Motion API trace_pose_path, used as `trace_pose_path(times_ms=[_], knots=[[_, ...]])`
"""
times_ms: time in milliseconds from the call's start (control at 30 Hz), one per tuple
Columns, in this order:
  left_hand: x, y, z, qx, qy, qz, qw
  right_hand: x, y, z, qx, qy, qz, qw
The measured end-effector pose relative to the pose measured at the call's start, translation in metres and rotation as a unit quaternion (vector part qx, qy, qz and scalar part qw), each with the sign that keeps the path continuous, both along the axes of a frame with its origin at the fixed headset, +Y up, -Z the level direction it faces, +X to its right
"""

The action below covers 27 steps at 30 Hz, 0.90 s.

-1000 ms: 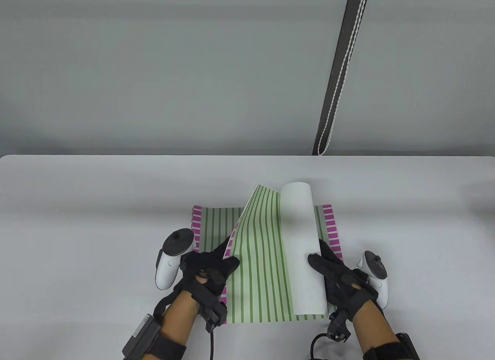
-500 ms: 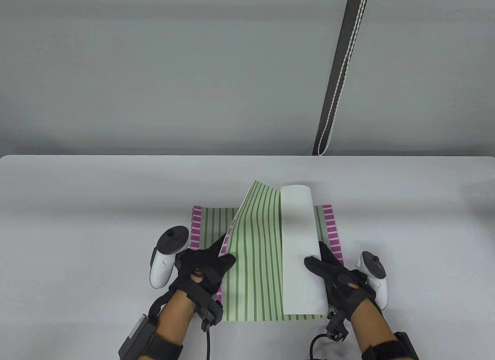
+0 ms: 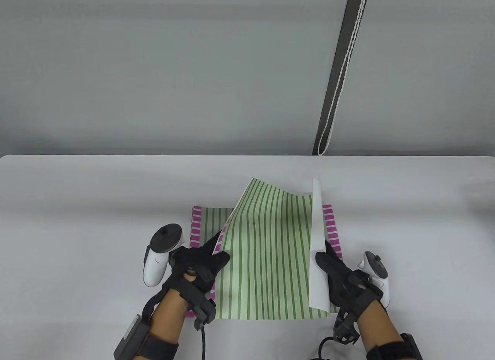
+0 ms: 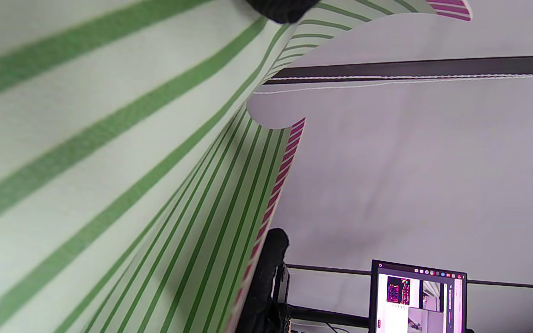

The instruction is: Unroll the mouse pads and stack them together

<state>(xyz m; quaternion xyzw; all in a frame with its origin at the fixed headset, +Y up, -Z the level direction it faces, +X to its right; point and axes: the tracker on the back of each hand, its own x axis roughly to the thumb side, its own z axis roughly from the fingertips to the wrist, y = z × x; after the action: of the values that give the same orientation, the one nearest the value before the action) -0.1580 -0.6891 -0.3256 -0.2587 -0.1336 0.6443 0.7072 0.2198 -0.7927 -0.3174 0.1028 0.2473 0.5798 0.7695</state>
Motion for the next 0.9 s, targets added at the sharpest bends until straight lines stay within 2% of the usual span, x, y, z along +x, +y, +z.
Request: trace_pose_path(times_ms=[233, 600, 800, 900], knots=[[-0.011, 0.003, -0.003, 0.008, 0.003, 0.005, 1.0, 0.013, -0.003, -0.003, 0.003, -0.02, 0.006, 1.0], [-0.017, 0.001, -0.005, 0.009, 0.004, 0.002, 1.0, 0.018, 0.004, 0.001, 0.004, 0.012, -0.008, 1.0], [-0.024, -0.002, -0.008, 0.007, 0.008, 0.002, 1.0, 0.024, 0.009, 0.001, 0.005, 0.017, 0.012, 1.0], [-0.028, -0.006, -0.009, 0.004, 0.009, -0.002, 1.0, 0.031, 0.019, 0.001, 0.01, 0.021, 0.046, 0.999]])
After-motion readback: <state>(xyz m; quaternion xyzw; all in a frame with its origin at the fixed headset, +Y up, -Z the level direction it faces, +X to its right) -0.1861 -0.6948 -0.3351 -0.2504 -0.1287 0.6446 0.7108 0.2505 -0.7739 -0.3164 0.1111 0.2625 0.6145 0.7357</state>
